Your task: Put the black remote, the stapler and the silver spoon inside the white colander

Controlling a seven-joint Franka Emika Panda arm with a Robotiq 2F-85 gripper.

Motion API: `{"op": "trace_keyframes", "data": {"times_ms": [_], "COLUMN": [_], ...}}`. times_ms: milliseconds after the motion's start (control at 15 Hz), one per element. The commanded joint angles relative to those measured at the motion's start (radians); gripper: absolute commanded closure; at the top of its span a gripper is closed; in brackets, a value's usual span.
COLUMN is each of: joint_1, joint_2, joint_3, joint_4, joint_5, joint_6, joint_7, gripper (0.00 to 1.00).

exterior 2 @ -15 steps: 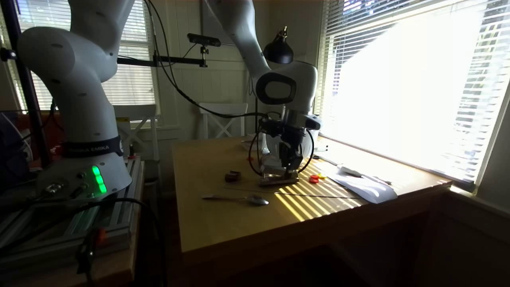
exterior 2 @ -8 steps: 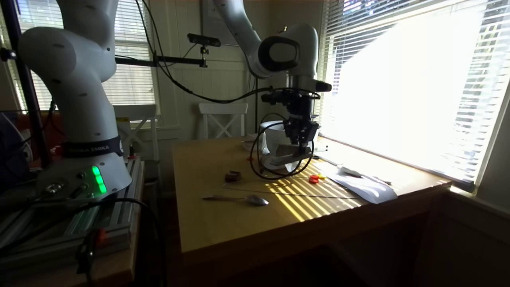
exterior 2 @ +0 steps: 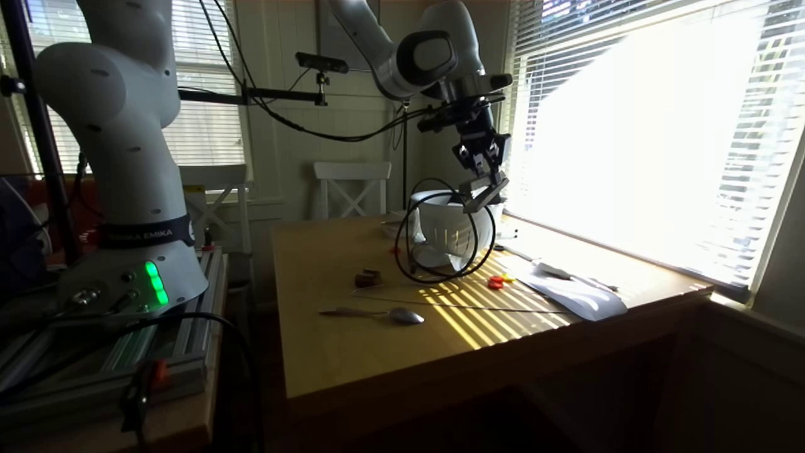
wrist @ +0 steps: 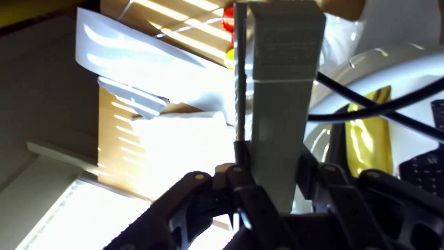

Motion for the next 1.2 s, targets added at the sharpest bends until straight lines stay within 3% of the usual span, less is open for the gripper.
{"op": "trace_keyframes", "data": {"times_ms": [0, 267, 533, 600, 800, 867, 1000, 1133], "joint_1": [0.071, 0.145, 0.124, 0.1, -0.132, -0.186, -0.27, -0.308], "joint_2": [0.032, 0.05, 0.146, 0.172, 0.243, 0.257, 0.249, 0.21], "joint_3": [0.055, 0.096, 0.17, 0.197, 0.439, 0.483, 0.541, 0.54], "joint_4": [0.081, 0.19, 0.254, 0.262, 0.251, 0.241, 0.197, 0.143], "joint_5": [-0.024, -0.093, -0.029, 0.006, 0.065, 0.107, 0.192, 0.33], "joint_6": [-0.017, -0.074, -0.034, -0.028, 0.001, -0.002, -0.007, 0.015], "joint_7": [-0.061, -0.129, -0.361, -0.445, -0.647, -0.717, -0.851, -0.992], "gripper": [0.89, 0.89, 0.89, 0.89, 0.89, 0.89, 0.89, 0.89]}}
